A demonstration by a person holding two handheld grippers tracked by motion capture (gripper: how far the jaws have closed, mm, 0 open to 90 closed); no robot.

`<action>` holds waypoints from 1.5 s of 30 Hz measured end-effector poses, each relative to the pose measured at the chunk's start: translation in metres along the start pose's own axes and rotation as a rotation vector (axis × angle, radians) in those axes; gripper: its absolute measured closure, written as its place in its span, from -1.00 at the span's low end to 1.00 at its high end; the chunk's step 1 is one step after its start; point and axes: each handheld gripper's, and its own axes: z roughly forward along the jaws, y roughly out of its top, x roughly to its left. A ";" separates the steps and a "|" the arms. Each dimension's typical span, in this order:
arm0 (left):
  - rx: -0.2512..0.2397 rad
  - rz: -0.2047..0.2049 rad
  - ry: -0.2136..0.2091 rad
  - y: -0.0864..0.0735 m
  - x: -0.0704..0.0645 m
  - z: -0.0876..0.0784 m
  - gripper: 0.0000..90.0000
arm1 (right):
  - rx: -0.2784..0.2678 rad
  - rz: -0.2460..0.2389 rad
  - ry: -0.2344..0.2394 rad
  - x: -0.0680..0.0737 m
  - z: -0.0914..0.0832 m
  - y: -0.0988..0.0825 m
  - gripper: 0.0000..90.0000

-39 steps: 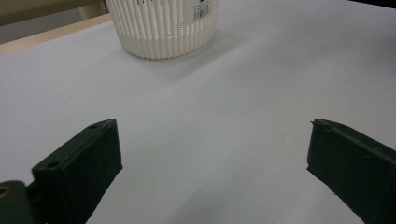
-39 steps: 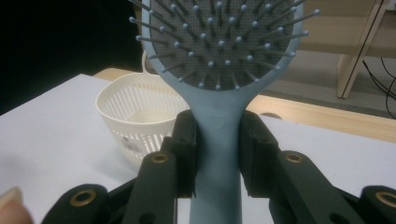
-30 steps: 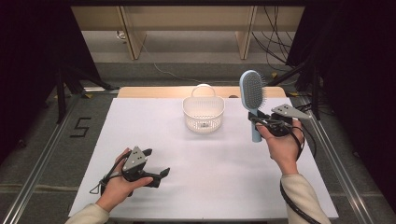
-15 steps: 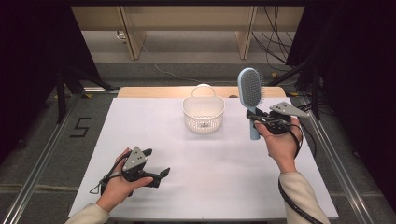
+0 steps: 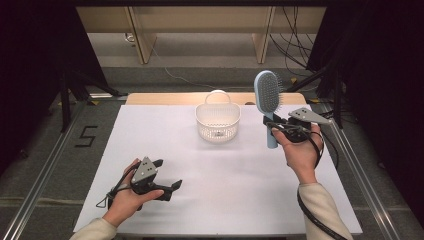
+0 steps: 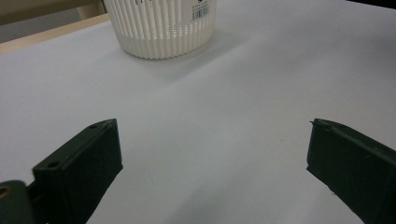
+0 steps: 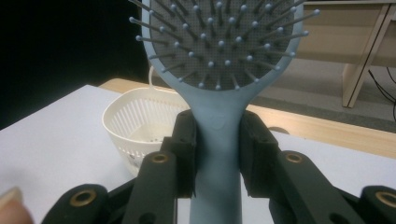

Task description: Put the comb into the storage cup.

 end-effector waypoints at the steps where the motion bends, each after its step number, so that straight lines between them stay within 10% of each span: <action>1: 0.000 0.000 -0.001 0.000 0.000 0.000 -0.94 | -0.001 0.001 0.001 0.000 0.000 0.000 0.57; 45: -0.002 0.003 -0.002 0.000 0.000 0.000 -0.94 | -0.015 -0.001 0.011 0.005 0.008 0.005 0.57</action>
